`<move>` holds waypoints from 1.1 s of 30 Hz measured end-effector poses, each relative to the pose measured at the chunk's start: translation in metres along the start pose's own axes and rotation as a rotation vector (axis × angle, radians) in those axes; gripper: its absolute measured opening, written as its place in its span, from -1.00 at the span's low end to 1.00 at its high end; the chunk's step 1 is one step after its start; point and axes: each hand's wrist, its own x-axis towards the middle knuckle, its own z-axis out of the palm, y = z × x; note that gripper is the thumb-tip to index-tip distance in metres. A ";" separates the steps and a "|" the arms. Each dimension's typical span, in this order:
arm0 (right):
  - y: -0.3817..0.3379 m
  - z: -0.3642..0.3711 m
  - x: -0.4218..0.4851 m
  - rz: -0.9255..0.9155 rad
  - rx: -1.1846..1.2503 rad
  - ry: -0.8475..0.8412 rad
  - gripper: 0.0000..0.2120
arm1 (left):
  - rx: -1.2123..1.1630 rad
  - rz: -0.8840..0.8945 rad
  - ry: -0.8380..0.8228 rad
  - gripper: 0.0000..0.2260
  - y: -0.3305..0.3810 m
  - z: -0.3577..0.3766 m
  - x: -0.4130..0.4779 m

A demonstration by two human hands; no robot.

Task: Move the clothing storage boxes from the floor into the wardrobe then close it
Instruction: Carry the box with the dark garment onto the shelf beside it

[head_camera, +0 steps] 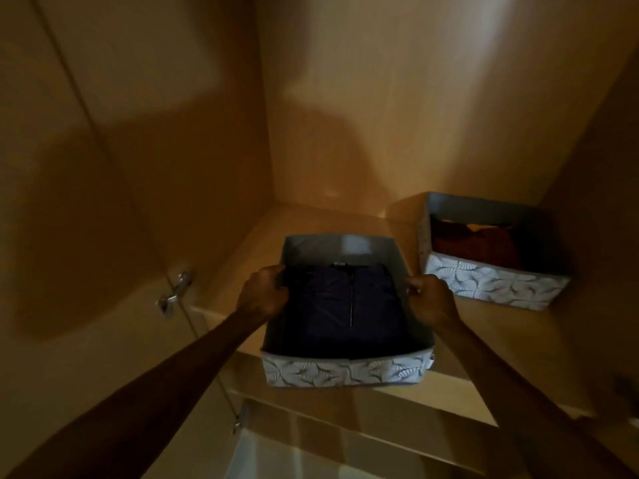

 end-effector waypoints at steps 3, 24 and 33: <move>0.011 0.005 0.044 0.044 -0.002 -0.048 -0.81 | 0.045 0.030 -0.030 -0.79 0.015 0.013 0.056; 0.035 0.030 0.044 -0.236 -0.188 -0.287 0.03 | 0.351 0.672 0.096 -0.60 -0.029 0.064 0.060; 0.017 0.041 0.063 -0.112 -0.280 -0.097 -0.13 | 0.564 0.482 0.044 -0.65 -0.003 0.064 0.121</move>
